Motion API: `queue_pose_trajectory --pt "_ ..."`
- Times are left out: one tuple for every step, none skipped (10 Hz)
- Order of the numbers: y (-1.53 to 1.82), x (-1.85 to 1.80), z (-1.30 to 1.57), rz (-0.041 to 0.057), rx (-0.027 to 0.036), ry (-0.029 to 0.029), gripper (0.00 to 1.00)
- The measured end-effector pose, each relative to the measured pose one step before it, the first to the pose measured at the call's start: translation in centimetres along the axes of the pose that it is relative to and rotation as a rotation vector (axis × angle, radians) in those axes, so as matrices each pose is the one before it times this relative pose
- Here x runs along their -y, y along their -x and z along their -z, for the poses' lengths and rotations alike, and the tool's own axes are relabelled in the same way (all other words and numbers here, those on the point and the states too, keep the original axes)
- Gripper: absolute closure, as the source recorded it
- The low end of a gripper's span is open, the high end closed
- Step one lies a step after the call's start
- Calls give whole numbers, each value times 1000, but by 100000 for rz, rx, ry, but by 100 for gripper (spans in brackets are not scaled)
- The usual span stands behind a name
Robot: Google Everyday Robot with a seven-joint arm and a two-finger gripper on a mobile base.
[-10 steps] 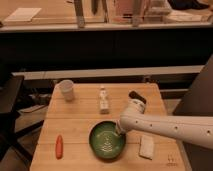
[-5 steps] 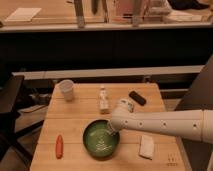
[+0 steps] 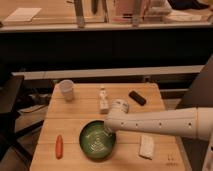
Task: Drag the ceramic bowl in a circle
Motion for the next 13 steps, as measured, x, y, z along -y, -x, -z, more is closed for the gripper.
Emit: queue_pose_trajectory --pt "-312 760 -17 753 -341 -53 100" --pt "-69 341 82 826 -248 450 100" --pt "101 100 57 680 -43 344 100" --pt "-142 423 0 781 -187 7 100" --pt "-324 505 -43 221 -202 -188 100" --pt "-1276 1165 -123 673 -748 -236 100" --pt "-615 433 -49 274 -677 -392 100" --pt "-260 27 8 204 -14 364 100" --pt "-143 -72 59 -112 -189 69 100" --pt "-101 -11 10 -67 -171 -91 100" --pt "-335 433 -112 106 -251 -150 100" --pt "-536 716 -118 -78 -259 -389 100" --pt "-610 500 -92 4 -283 -424 100"
